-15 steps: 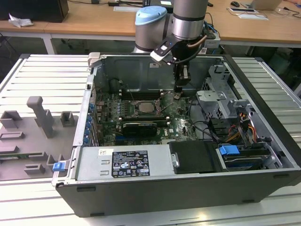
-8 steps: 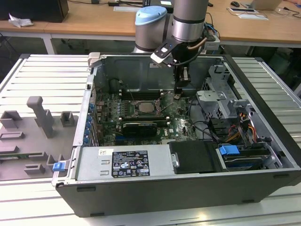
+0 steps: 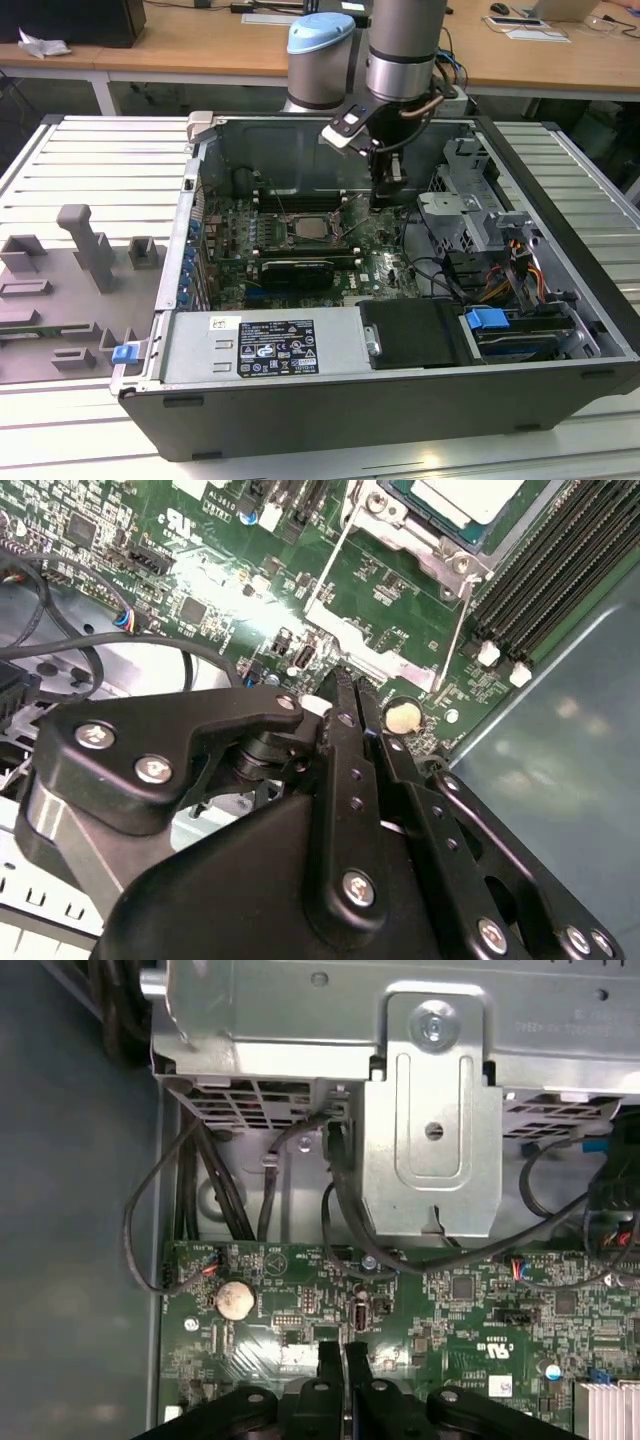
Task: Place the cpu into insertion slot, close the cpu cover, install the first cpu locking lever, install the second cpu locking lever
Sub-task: 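Close the cpu cover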
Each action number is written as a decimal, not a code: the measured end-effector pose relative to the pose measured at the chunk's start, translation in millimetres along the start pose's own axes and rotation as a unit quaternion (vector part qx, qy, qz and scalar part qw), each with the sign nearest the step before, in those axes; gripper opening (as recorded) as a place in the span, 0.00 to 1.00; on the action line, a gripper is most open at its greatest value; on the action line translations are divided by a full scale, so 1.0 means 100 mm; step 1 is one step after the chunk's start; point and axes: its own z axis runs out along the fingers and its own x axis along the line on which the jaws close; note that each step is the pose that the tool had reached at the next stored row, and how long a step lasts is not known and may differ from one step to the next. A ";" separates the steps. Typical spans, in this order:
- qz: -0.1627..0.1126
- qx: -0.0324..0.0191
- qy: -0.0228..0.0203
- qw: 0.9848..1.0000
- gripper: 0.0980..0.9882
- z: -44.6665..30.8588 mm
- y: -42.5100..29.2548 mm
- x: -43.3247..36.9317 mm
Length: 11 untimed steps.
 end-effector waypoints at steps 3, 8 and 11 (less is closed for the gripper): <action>0.000 0.000 0.003 1.000 0.07 -0.004 -0.088 0.001; 0.000 0.000 0.003 1.000 0.07 -0.006 -0.186 0.002; 0.000 0.000 0.003 1.000 0.07 -0.006 -0.236 0.003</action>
